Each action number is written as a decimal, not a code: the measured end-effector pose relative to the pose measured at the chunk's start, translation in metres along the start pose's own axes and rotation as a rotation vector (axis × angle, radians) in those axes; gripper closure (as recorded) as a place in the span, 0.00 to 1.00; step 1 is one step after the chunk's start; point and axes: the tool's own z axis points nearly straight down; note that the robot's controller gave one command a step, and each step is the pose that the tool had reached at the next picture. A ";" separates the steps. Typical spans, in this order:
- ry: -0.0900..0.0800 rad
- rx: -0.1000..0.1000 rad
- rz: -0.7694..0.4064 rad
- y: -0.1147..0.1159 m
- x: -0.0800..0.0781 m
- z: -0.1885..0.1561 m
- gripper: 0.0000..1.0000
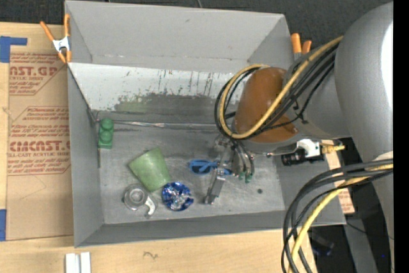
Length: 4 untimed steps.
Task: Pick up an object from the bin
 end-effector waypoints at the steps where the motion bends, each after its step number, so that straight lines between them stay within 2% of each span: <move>1: 0.004 0.001 0.000 0.001 -0.001 -0.001 0.00; 2: 0.000 0.000 0.000 0.001 -0.002 -0.002 1.00; 3: 0.002 0.000 -0.001 0.002 -0.004 -0.068 1.00; 4: 0.007 0.002 -0.001 0.003 -0.005 -0.073 1.00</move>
Offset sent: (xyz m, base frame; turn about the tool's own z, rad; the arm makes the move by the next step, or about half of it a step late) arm 0.0000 0.0000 0.0000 0.0000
